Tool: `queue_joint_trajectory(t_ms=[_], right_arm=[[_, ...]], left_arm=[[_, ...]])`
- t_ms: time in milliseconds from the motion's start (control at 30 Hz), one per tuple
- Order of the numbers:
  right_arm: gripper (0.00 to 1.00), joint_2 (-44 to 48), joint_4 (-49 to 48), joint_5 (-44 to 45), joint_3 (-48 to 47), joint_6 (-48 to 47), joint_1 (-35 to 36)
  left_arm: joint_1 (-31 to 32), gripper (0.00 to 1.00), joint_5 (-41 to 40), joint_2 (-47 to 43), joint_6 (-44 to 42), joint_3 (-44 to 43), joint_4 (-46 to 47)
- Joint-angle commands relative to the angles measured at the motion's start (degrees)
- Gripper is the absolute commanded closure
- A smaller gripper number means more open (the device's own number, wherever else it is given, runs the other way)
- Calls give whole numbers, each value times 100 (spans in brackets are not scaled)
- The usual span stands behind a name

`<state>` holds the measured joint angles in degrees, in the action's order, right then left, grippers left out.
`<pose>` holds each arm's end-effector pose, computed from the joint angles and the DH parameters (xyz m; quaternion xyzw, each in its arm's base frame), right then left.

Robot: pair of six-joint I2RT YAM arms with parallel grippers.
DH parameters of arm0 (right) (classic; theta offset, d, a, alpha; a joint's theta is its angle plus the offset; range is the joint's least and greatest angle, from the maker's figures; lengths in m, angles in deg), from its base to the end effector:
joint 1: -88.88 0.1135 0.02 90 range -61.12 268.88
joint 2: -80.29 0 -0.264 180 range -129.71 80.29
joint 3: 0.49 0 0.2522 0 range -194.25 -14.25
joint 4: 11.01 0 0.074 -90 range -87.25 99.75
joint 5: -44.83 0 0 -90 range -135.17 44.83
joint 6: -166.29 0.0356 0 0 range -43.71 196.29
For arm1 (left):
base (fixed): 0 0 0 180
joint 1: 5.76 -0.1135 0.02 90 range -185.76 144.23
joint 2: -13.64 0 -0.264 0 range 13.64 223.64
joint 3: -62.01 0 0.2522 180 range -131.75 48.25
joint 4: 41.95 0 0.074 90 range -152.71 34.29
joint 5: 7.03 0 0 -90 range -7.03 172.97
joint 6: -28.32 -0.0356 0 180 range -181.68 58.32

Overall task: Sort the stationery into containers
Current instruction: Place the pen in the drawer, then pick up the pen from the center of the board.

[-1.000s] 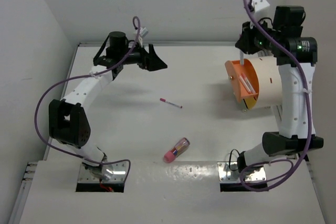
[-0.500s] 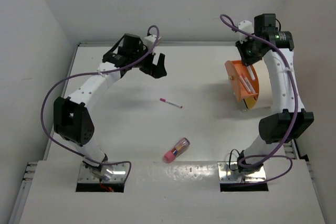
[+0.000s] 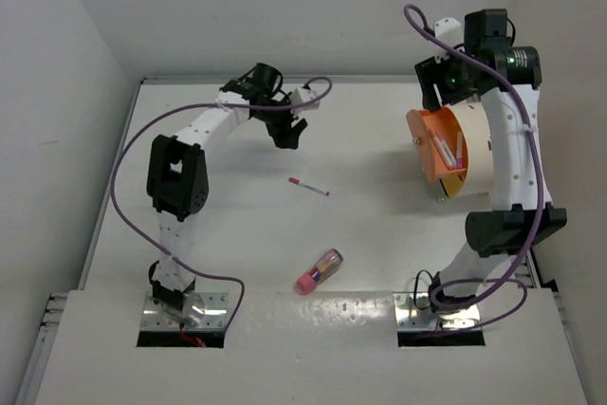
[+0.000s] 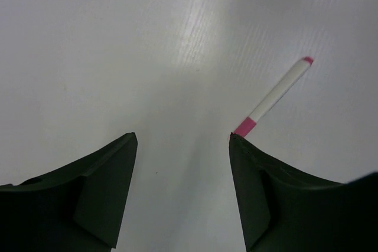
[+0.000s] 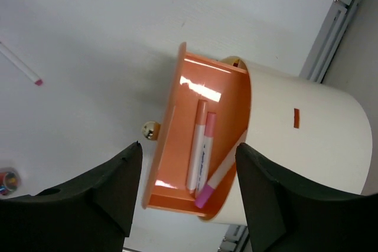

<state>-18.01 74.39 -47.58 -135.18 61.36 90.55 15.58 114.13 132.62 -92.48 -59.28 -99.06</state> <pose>0.3328 0.0112 0.4417 -0.1425 0.9256 -0.0208 0.3500 0.4219 -0.1846 0.2692 0.4765 0.7891 -0.2311 0.3114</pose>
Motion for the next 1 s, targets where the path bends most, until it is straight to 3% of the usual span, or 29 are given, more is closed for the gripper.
queue_joint_trajectory(t_ms=[0, 267, 433, 633, 800, 900, 967], right_arm=[[36, 434, -106, -479, -169, 438, 35], [33, 584, -106, -822, -10, 668, 26], [32, 558, -106, -901, 34, 677, 17], [32, 523, -62, -980, 16, 668, 17], [32, 531, -53, -980, 51, 650, 26], [32, 523, -44, -971, 69, 633, 35], [33, 522, -36, -989, 78, 624, 26]], left_arm=[[220, 31, 304, 125, -1909, -94, -384], [801, 39, 488, 1145, -3976, -849, -1896], [1038, 39, 251, 1066, -4030, -208, -1476], [1074, 41, 304, 1382, -4187, -418, -1896], [1100, 44, -3, 1295, -4110, 90, -1502], [1144, 50, -302, 1338, -4048, 197, -1273], [1188, 60, -434, 1382, -4003, 223, -1167]])
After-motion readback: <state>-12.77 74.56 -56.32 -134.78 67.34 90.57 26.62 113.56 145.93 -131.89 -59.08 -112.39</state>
